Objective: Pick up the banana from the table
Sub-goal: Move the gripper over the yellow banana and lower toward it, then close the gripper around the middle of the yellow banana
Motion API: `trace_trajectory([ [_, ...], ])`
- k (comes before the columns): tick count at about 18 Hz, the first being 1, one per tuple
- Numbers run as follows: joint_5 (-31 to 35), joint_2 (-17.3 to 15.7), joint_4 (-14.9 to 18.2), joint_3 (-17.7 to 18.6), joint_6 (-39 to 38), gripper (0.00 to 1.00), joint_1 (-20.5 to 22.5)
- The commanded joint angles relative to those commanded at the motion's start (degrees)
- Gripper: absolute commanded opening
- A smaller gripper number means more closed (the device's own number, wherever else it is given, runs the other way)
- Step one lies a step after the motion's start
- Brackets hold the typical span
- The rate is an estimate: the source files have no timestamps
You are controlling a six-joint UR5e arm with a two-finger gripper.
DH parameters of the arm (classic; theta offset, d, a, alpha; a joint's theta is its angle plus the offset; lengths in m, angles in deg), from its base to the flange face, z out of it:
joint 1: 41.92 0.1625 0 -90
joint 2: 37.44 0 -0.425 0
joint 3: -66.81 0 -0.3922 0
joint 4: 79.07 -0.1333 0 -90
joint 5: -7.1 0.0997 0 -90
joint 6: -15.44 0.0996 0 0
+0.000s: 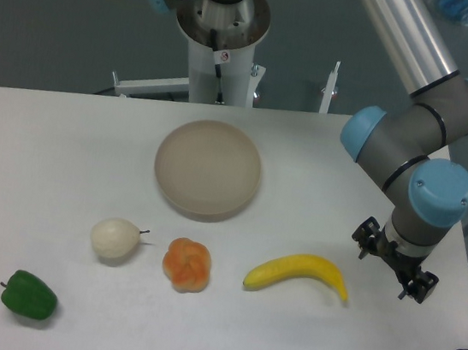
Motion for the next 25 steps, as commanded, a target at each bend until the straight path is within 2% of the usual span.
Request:
trace_trajectory([
  [2,-0.6,-0.1,0.0,0.2,-0.1,1.00,-0.1],
  [6,-1.3,-1.9,-0.4,4.0,-0.3,1.00,-0.5],
  [7,-2.6,-2.9,-2.4,6.7,-0.5,1.00,-0.8],
  [9,-4.5,-5.8,-9.6,14.6,-0.8,1.00,-2.5],
  [10,-5.1,-5.9,-10.1,15.9,-0.8,1.00,-3.2],
  [13,-5.3,-6.4,-10.0,17.6,-1.6,1.00,-5.4],
  [18,-4.8,-5.1,-10.0,18.5,-3.9,1.00,-8.7],
  [21,-4.7,-3.5,-10.1,18.4,-3.9,1.00,-9.0],
  [25,-4.4,-3.3,-10.0,18.5,-3.9,1.00,-9.0],
])
